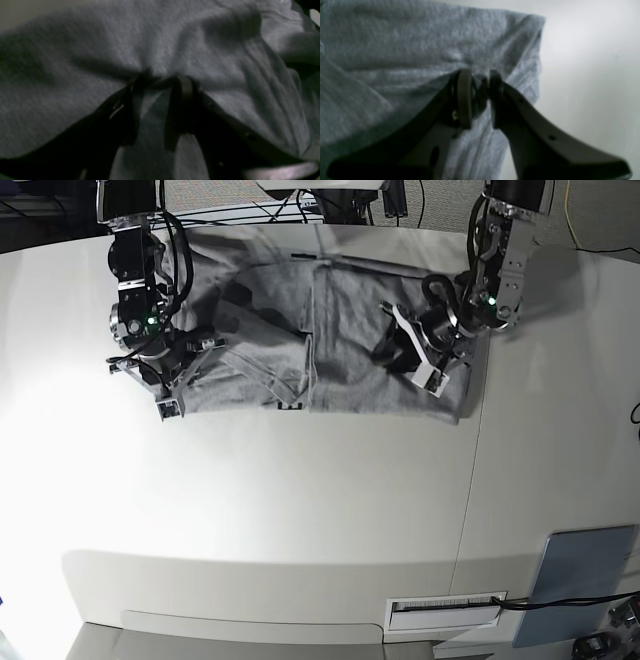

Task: Fold the T-shirt properly
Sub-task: 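Release the left gripper and move the right gripper to the strip's other end, then grasp the strip end with the right gripper and fold it toward the left gripper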

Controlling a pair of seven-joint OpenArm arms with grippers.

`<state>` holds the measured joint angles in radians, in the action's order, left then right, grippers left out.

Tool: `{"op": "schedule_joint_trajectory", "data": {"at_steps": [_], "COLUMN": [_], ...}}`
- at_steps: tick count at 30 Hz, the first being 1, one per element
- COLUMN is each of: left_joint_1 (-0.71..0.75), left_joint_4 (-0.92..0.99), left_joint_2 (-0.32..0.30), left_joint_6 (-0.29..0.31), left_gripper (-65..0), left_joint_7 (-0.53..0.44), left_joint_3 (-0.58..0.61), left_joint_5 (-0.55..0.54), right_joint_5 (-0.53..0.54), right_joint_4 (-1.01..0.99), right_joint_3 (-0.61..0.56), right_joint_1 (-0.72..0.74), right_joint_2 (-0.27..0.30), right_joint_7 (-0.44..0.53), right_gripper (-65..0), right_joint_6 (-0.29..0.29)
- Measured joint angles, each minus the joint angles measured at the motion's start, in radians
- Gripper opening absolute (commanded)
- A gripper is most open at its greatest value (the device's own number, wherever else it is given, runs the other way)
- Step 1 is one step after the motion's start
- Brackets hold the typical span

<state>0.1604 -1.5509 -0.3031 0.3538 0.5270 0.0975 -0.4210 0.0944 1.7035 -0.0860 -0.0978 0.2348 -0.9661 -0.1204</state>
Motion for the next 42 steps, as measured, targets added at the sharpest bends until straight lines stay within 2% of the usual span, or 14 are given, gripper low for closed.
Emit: {"op": "schedule_joint_trajectory", "data": {"at_steps": [4,7,9,10,11,13,15,17,19,21,24,27,33,42], "left_joint_1": [-0.003,0.003,0.000,0.000,-0.001,0.000,0.003,0.003,0.003,0.003,0.006,0.006,0.008,0.017], "left_joint_4": [-0.035,-0.087,-0.127,-0.142,-0.156,-0.170,-0.176,-0.178,-0.180,-0.180,-0.180,-0.180,-0.180,-0.180], "left_joint_2": [-0.005,-0.008,-0.007,-0.007,-0.007,-0.007,-0.007,-0.007,-0.007,-0.008,-0.007,-0.008,-0.008,-0.007], "left_joint_6": [0.040,0.060,0.062,0.062,0.062,0.062,0.062,0.062,0.062,0.062,0.062,0.062,0.062,0.062], "left_gripper": [-44.0,-44.0,-44.0,-44.0,-44.0,-44.0,-44.0,-44.0,-44.0,-44.0,-44.0,-44.0,-44.0,-44.0], "left_joint_7": [0.049,0.080,0.101,0.106,0.111,0.119,0.121,0.121,0.121,0.124,0.124,0.124,0.128,0.129], "left_joint_3": [-0.005,-0.007,-0.007,-0.007,-0.007,-0.007,-0.007,-0.007,-0.007,-0.007,-0.007,-0.007,-0.007,-0.007], "left_joint_5": [-0.040,-0.070,-0.084,-0.085,-0.084,-0.084,-0.083,-0.081,-0.081,-0.081,-0.081,-0.081,-0.082,-0.081], "right_joint_5": [-0.002,0.000,-0.001,0.000,-0.010,-0.009,-0.003,0.013,0.094,0.212,0.388,0.481,0.659,0.758], "right_joint_4": [0.146,0.261,0.305,0.315,0.320,0.326,0.326,0.326,0.326,0.326,0.326,0.324,0.151,-0.036], "right_joint_3": [0.000,0.006,0.022,0.034,0.050,0.093,0.132,0.175,0.230,0.300,0.420,0.514,0.525,0.524], "right_joint_1": [-0.005,-0.037,-0.082,-0.105,-0.131,-0.185,-0.233,-0.275,-0.301,-0.294,-0.293,-0.292,-0.277,-0.148], "right_joint_2": [0.001,0.000,0.000,0.000,0.000,0.001,0.000,0.003,0.017,0.019,0.019,0.020,0.011,0.011], "right_joint_7": [-0.076,-0.070,-0.088,-0.129,-0.140,-0.128,-0.125,-0.129,-0.168,-0.261,-0.268,-0.265,-0.277,-0.316], "right_gripper": [-52.9,-52.9,-52.3,-50.3,-46.2,-35.0,-25.9,-22.3,-22.3,-22.3,-22.3,-22.3,-22.3,-22.3], "right_joint_6": [0.006,0.014,0.000,-0.021,-0.067,-0.141,-0.160,-0.164,-0.161,-0.142,-0.142,-0.157,-0.208,-0.222]}}
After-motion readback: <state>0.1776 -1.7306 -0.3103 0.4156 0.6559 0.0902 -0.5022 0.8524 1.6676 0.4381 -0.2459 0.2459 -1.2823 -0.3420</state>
